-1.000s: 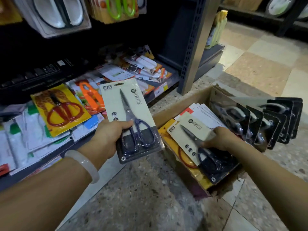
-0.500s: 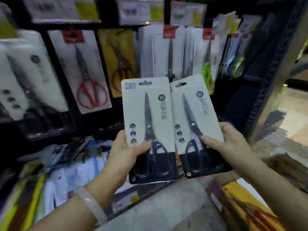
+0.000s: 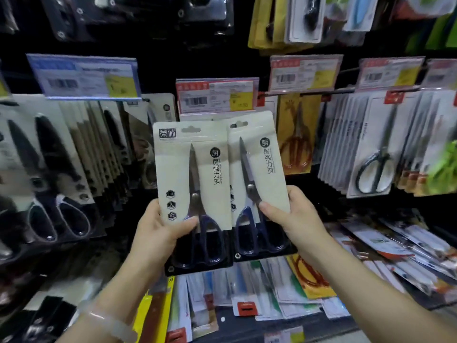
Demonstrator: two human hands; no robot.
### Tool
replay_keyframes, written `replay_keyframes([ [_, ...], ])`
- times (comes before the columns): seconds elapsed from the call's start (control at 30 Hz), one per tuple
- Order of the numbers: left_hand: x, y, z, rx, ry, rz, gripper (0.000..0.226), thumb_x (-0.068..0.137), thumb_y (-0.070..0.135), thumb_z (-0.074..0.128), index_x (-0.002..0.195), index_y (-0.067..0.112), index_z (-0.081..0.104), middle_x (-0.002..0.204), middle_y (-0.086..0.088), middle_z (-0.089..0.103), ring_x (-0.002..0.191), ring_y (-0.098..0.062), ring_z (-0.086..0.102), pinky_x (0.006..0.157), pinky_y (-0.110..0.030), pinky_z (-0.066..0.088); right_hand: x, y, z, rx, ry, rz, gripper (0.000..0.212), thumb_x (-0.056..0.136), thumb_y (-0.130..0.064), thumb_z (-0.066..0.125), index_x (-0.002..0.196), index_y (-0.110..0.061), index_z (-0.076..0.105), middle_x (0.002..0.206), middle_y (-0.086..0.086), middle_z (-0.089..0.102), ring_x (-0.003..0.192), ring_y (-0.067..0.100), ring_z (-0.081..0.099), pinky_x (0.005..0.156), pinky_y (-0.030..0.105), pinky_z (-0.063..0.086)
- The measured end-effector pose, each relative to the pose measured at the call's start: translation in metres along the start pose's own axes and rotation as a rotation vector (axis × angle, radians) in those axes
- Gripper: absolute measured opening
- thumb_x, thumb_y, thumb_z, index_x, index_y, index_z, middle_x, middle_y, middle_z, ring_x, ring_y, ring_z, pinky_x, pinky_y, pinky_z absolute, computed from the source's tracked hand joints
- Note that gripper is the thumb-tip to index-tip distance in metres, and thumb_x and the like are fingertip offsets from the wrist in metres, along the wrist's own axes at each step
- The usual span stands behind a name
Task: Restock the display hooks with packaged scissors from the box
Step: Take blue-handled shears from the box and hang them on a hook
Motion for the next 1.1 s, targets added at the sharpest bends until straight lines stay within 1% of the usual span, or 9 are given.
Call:
replay_keyframes([
  [0.07, 0.001, -0.001, -0.013, -0.006, 0.009, 0.008, 0.039, 0.068, -0.007, 0.075, 0.096, 0.011, 0.055, 0.095, -0.015, 0.07, 0.079, -0.025, 0.066, 0.073, -0.035, 0.055, 0.005, -0.004, 0.014, 0.035, -0.044, -0.032, 0.027, 0.079, -0.009, 0.071, 0.09, -0.024, 0.052, 0.092, -0.008, 0.063, 0.08, 0.001, 0.059, 0.07, 0.016, 0.047],
  [0.13, 0.001, -0.003, -0.028, -0.028, 0.021, 0.01, 0.042, 0.061, -0.002, 0.076, 0.095, 0.013, 0.057, 0.09, -0.011, 0.072, 0.079, -0.026, 0.068, 0.076, -0.04, 0.054, 0.008, -0.005, 0.028, 0.073, -0.09, -0.062, 0.031, 0.078, -0.009, 0.073, 0.094, -0.024, 0.052, 0.095, -0.007, 0.064, 0.083, 0.003, 0.06, 0.073, 0.017, 0.047],
  [0.23, -0.003, -0.004, -0.045, -0.05, 0.029, 0.011, 0.043, 0.057, 0.008, 0.071, 0.098, 0.016, 0.059, 0.088, -0.006, 0.074, 0.082, -0.026, 0.07, 0.076, -0.042, 0.054, 0.009, -0.006, 0.042, 0.104, -0.124, -0.094, 0.037, 0.068, -0.021, 0.073, 0.098, -0.024, 0.052, 0.1, -0.005, 0.065, 0.088, 0.005, 0.062, 0.076, 0.02, 0.049],
  [0.4, -0.007, -0.009, -0.053, -0.091, 0.021, 0.015, 0.052, 0.058, -0.001, 0.074, 0.106, 0.012, 0.058, 0.092, -0.005, 0.075, 0.086, -0.023, 0.072, 0.071, -0.033, 0.056, 0.003, -0.002, 0.057, 0.183, -0.147, -0.124, 0.038, 0.066, -0.021, 0.069, 0.101, -0.023, 0.052, 0.099, -0.005, 0.067, 0.087, 0.001, 0.064, 0.074, 0.018, 0.05],
  [0.6, -0.006, -0.014, -0.049, -0.123, 0.028, 0.032, 0.047, 0.058, 0.006, 0.068, 0.104, 0.011, 0.058, 0.093, -0.008, 0.074, 0.085, -0.022, 0.071, 0.077, -0.034, 0.059, 0.019, -0.015, 0.064, 0.204, -0.131, -0.156, 0.036, 0.075, -0.017, 0.072, 0.102, -0.025, 0.052, 0.106, -0.002, 0.065, 0.094, 0.006, 0.063, 0.076, 0.016, 0.05],
  [0.77, -0.007, -0.016, -0.047, -0.135, 0.035, 0.028, 0.045, 0.061, -0.002, 0.072, 0.102, 0.012, 0.059, 0.088, -0.004, 0.075, 0.083, -0.019, 0.072, 0.069, -0.024, 0.059, 0.025, -0.013, 0.07, 0.219, -0.169, -0.108, 0.03, 0.085, -0.011, 0.063, 0.111, -0.023, 0.054, 0.109, -0.003, 0.067, 0.1, 0.005, 0.064, 0.081, 0.016, 0.05],
  [0.87, -0.009, -0.017, -0.048, -0.129, 0.035, 0.016, 0.046, 0.059, 0.002, 0.071, 0.101, 0.014, 0.059, 0.091, -0.005, 0.075, 0.087, -0.023, 0.072, 0.075, -0.033, 0.057, 0.022, -0.008, 0.069, 0.244, -0.152, -0.079, 0.035, 0.08, -0.017, 0.068, 0.112, -0.02, 0.054, 0.111, 0.002, 0.067, 0.103, 0.013, 0.064, 0.084, 0.021, 0.051],
  [1.0, -0.011, -0.019, -0.046, -0.122, 0.044, -0.004, 0.047, 0.057, 0.007, 0.069, 0.103, 0.016, 0.059, 0.097, -0.006, 0.075, 0.094, -0.026, 0.071, 0.084, -0.04, 0.054, 0.023, -0.003, 0.068, 0.267, -0.124, -0.015, 0.026, 0.086, -0.009, 0.061, 0.11, -0.018, 0.055, 0.112, 0.008, 0.066, 0.106, 0.022, 0.062, 0.093, 0.032, 0.05],
  [1.1, -0.011, -0.018, -0.045, -0.109, 0.063, -0.01, 0.05, 0.063, -0.002, 0.075, 0.106, 0.015, 0.058, 0.101, -0.009, 0.073, 0.096, -0.028, 0.069, 0.087, -0.043, 0.053, 0.033, -0.004, 0.072, 0.223, -0.131, -0.004, 0.032, 0.087, -0.008, 0.061, 0.118, -0.01, 0.053, 0.115, 0.009, 0.065, 0.107, 0.019, 0.062, 0.093, 0.028, 0.048],
])
Point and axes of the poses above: each hand's wrist, its own x-axis towards the middle knuckle, its own z-axis out of the palm, y = z × x, the point moved 3 cm from there along x, towards the middle knuckle
